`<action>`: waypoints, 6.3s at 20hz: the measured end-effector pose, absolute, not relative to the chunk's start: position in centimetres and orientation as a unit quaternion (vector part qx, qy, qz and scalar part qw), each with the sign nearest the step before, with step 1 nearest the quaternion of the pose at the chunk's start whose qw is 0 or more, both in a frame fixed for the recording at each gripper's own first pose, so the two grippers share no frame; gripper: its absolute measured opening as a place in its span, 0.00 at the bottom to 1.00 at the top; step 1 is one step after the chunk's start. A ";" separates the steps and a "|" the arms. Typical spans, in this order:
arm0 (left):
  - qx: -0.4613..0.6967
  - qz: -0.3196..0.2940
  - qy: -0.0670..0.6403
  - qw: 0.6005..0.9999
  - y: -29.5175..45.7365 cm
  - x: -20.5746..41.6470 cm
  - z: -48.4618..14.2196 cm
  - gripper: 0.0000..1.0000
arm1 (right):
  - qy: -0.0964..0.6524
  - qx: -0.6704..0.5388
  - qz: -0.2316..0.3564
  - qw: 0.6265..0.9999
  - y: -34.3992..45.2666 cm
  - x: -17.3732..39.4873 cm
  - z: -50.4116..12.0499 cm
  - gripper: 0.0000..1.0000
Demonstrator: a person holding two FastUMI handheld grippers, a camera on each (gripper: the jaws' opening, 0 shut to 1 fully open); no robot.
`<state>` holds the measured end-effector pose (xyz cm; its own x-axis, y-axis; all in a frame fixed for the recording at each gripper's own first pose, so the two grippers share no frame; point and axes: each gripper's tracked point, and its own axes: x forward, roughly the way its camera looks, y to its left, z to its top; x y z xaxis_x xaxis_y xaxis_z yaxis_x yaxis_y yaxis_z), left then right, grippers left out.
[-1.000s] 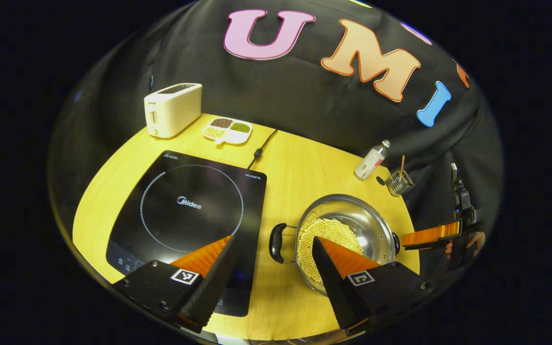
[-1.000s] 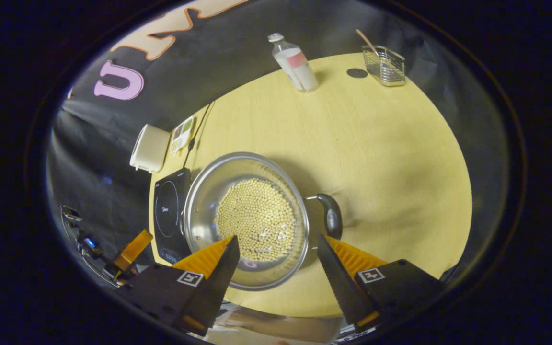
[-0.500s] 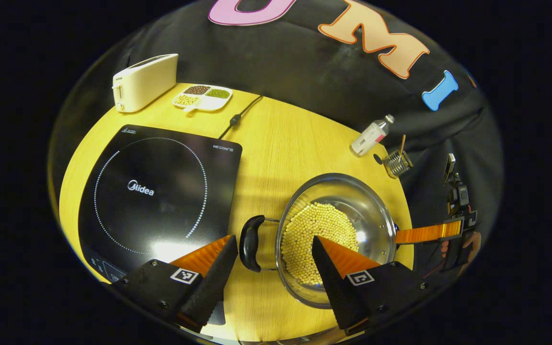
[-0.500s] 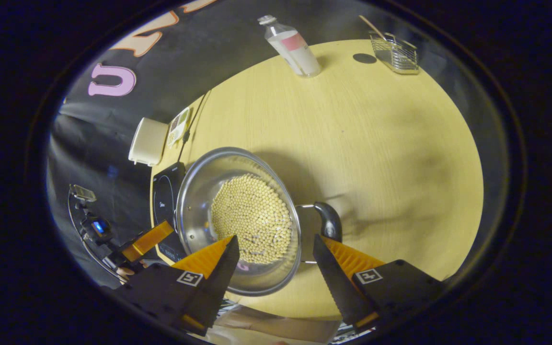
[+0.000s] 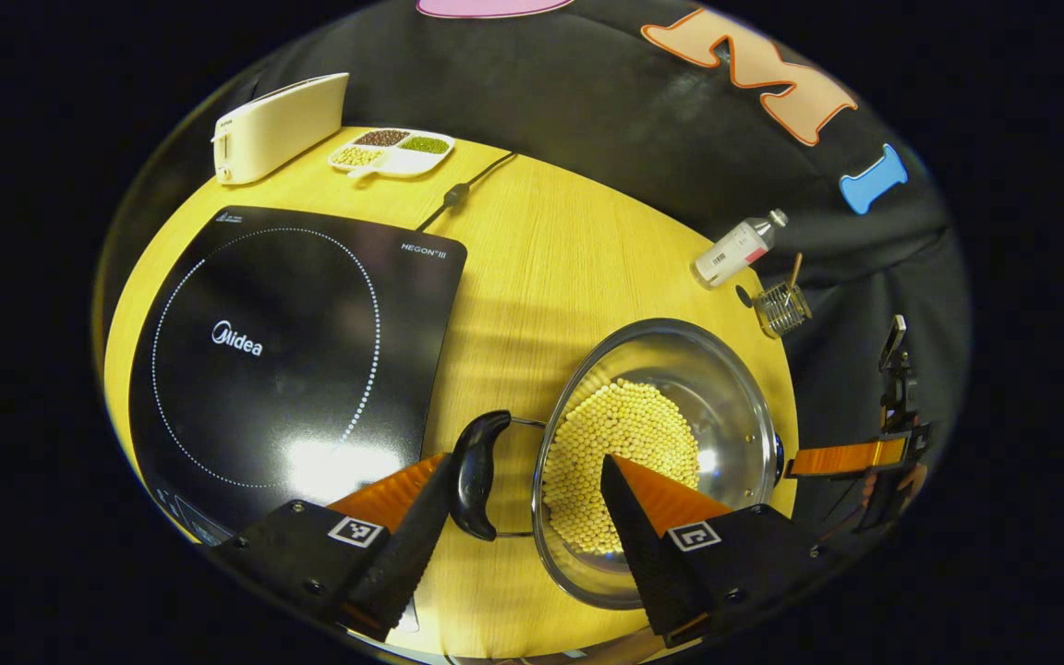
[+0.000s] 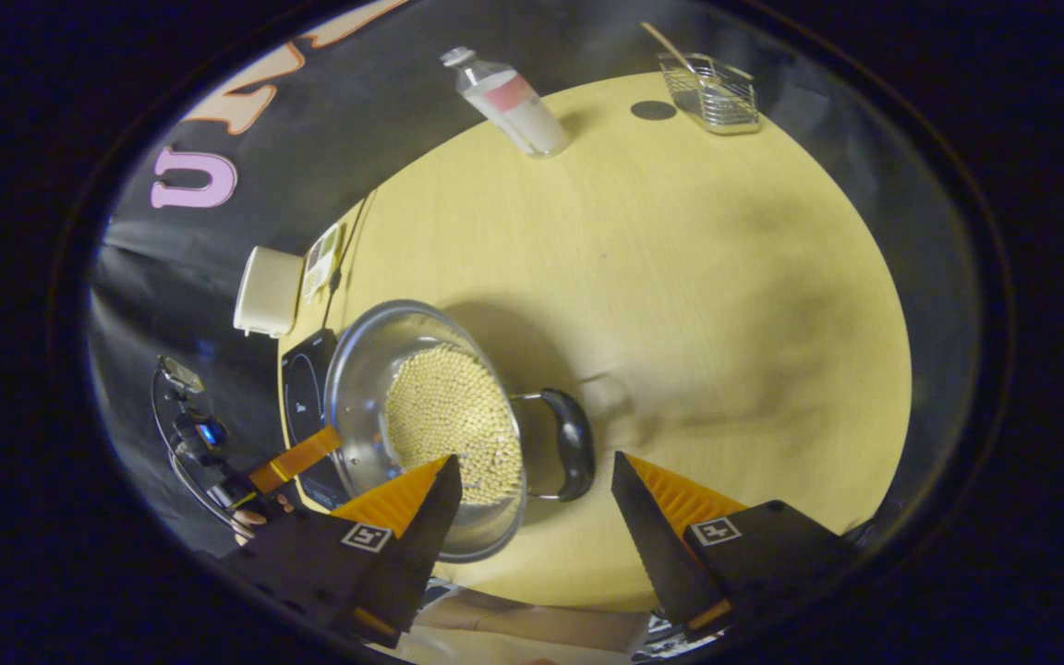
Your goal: First push the handle of the pot to place it horizontally, then grasp the pot with both hands and set it on the induction cooktop.
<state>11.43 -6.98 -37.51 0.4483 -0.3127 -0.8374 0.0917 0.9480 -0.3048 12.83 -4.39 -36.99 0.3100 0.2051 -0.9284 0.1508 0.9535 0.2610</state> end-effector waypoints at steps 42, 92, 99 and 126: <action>-0.048 -0.104 0.547 0.829 -4.7 8.2 -34.1 0.55 | 0.602 0.103 0.071 0.789 -0.6 10.2 -38.0 0.51; 0.007 -0.063 0.485 0.872 25.8 19.5 -31.8 0.60 | 0.555 0.102 0.062 0.823 31.2 16.1 -43.8 0.56; 0.012 -0.044 0.470 0.882 26.5 18.4 -31.7 0.69 | 0.559 0.088 0.059 0.823 30.0 15.7 -44.5 0.61; 0.001 -0.001 0.200 0.980 8.3 7.9 -12.3 0.97 | 0.265 0.101 0.040 0.958 12.2 10.1 -19.9 0.93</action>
